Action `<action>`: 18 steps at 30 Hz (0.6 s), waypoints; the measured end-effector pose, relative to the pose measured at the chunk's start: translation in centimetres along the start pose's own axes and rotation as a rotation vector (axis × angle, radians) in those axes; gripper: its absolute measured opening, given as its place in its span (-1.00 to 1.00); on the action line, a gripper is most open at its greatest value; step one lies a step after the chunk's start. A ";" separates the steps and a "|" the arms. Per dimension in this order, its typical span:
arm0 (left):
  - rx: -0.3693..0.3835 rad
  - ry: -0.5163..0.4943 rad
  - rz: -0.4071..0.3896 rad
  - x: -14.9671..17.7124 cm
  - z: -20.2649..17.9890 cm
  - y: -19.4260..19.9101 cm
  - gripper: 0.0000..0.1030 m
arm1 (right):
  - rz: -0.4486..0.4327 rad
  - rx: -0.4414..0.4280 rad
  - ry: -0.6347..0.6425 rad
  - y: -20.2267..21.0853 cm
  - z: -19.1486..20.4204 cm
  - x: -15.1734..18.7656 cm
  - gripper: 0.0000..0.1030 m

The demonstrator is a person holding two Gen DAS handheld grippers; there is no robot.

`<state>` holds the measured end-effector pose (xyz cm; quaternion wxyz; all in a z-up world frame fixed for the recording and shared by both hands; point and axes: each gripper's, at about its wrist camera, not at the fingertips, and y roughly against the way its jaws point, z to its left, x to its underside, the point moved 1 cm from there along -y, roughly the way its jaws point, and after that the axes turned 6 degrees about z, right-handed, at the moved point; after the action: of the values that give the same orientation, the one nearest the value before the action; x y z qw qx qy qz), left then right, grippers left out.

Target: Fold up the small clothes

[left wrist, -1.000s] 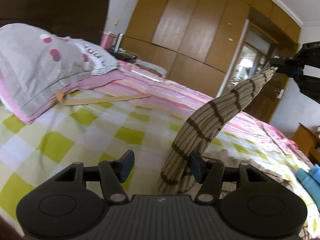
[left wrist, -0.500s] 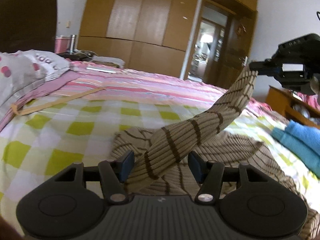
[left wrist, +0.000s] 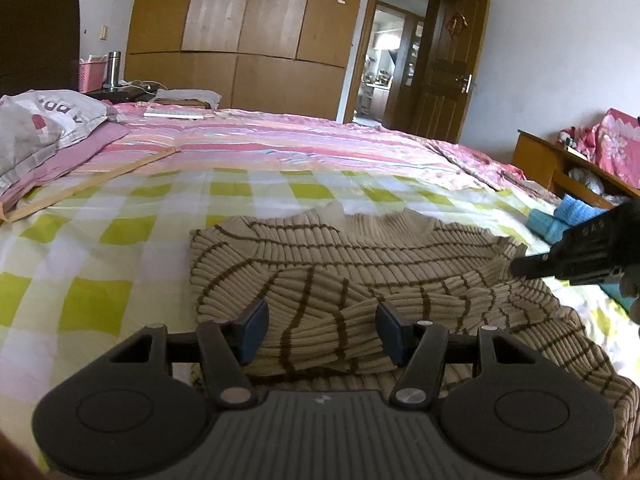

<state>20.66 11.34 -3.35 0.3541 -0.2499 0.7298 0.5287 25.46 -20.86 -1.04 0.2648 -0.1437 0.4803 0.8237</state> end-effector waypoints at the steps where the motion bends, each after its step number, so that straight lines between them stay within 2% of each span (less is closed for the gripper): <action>1: 0.002 0.000 0.001 0.0 -0.1 0.1 0.22 | 0.004 0.003 -0.003 0.0 -0.2 0.2 -0.90; 11: 0.022 -0.005 0.026 -0.1 -0.1 -0.2 0.23 | 0.034 0.040 -0.003 -0.7 -0.4 0.6 -0.83; 18: -0.036 -0.012 0.073 -0.1 -0.3 -1.0 0.25 | 0.035 0.080 0.018 -0.9 0.0 1.1 -0.79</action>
<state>21.35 10.74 -3.78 0.3345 -0.2263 0.7266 0.5558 25.10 -20.19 -2.25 0.2514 -0.1320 0.5176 0.8071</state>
